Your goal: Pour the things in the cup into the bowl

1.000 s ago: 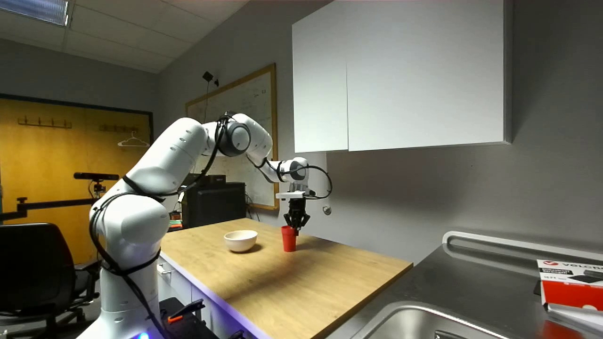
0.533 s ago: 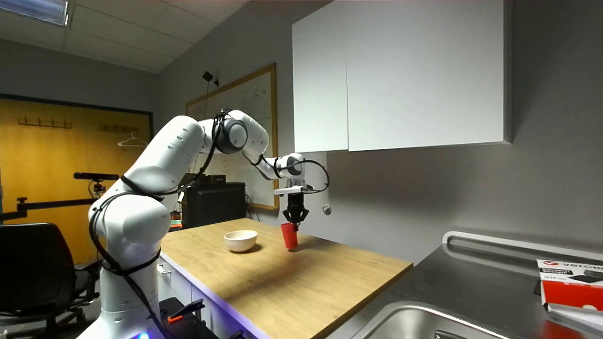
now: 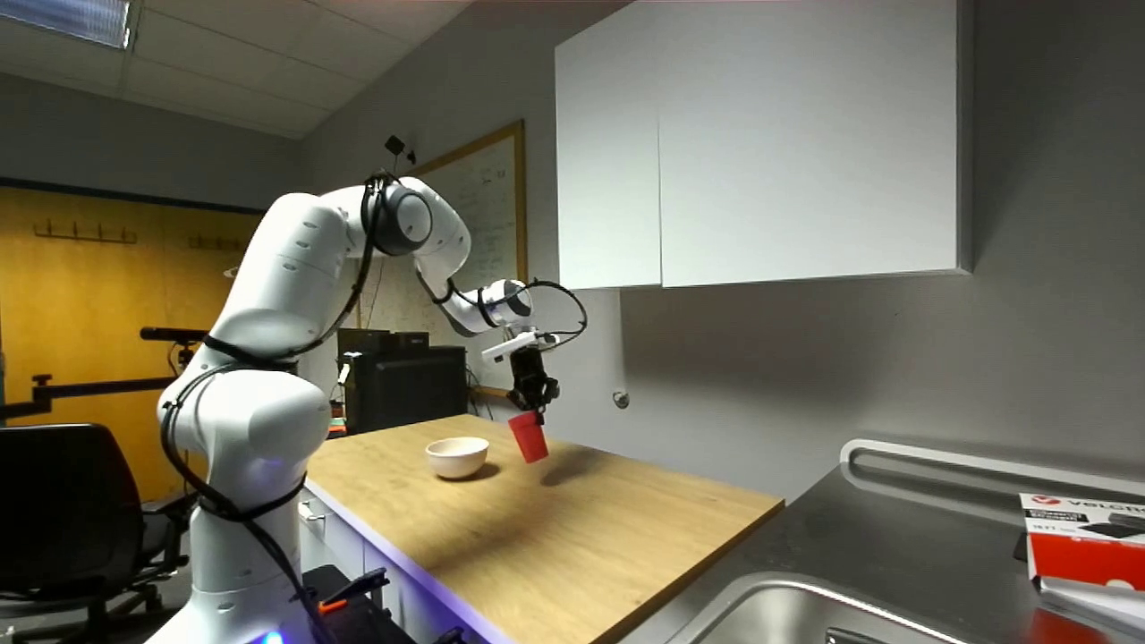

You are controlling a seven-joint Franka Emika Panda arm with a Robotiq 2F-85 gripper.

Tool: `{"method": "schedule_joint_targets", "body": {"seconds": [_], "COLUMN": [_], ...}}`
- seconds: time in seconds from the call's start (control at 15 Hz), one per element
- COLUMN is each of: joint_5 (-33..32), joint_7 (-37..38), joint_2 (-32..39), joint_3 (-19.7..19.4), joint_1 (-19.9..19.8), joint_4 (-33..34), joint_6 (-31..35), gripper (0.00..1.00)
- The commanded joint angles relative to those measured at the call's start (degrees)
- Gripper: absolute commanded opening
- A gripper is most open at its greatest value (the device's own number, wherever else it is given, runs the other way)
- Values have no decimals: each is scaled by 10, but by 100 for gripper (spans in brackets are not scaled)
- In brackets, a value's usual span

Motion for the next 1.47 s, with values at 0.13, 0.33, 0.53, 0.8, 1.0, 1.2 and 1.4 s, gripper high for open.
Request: {"method": "schedule_joint_targets", "body": {"seconds": [0.13, 0.33, 0.53, 0.8, 1.0, 1.2, 1.4], "joint_5": [-78, -114, -175, -264, -325, -379, -436], "joint_7": [77, 139, 220, 323, 382, 446, 518], "joint_2": [-129, -143, -138, -100, -67, -37, -14], "joint_3": [54, 92, 126, 152, 159, 160, 161], "joint_1": [47, 74, 100, 129, 146, 161, 180], "joint_4": [-156, -177, -179, -172, -166, -162, -161], "joint_6": [6, 8, 0, -12, -26, -47, -83], "gripper": [3, 3, 3, 3, 3, 3, 3]}}
